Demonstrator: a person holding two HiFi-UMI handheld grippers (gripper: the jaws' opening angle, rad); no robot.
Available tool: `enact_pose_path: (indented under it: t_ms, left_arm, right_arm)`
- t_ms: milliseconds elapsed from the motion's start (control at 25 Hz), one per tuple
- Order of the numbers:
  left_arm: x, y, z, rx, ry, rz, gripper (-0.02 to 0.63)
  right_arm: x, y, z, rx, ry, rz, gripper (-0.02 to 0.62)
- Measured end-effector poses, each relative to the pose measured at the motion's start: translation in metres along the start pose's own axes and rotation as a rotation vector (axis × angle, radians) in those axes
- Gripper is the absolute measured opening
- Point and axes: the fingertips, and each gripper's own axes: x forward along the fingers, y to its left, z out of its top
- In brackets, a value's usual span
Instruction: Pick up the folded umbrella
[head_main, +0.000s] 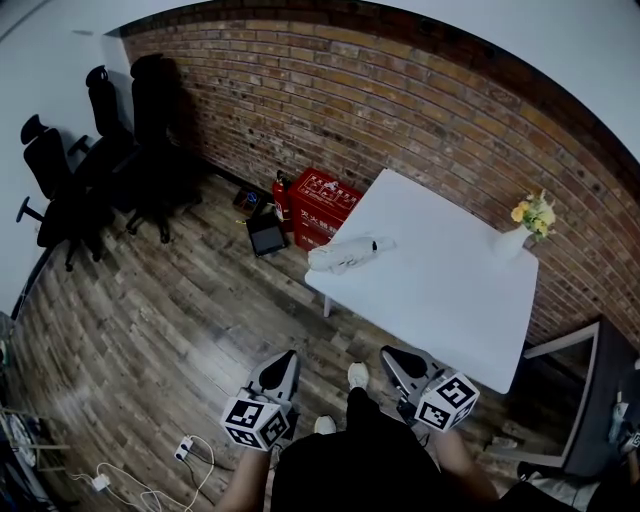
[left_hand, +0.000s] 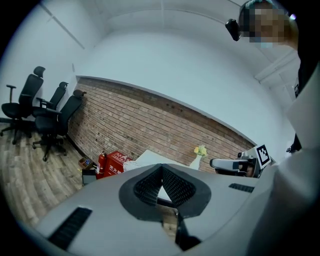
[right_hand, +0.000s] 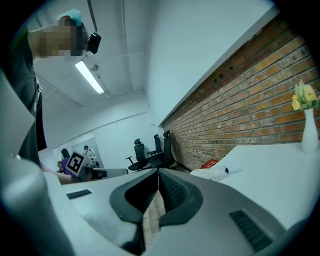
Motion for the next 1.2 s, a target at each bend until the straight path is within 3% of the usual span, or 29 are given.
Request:
enact_pose_path:
  t_ms: [1200]
  left_arm:
    - [0.169, 0.009, 0.054, 0.013, 0.020, 0.094, 0.014]
  right_arm:
    - [0.070, -0.166, 0.050, 0.038, 0.056, 0.094, 0.023]
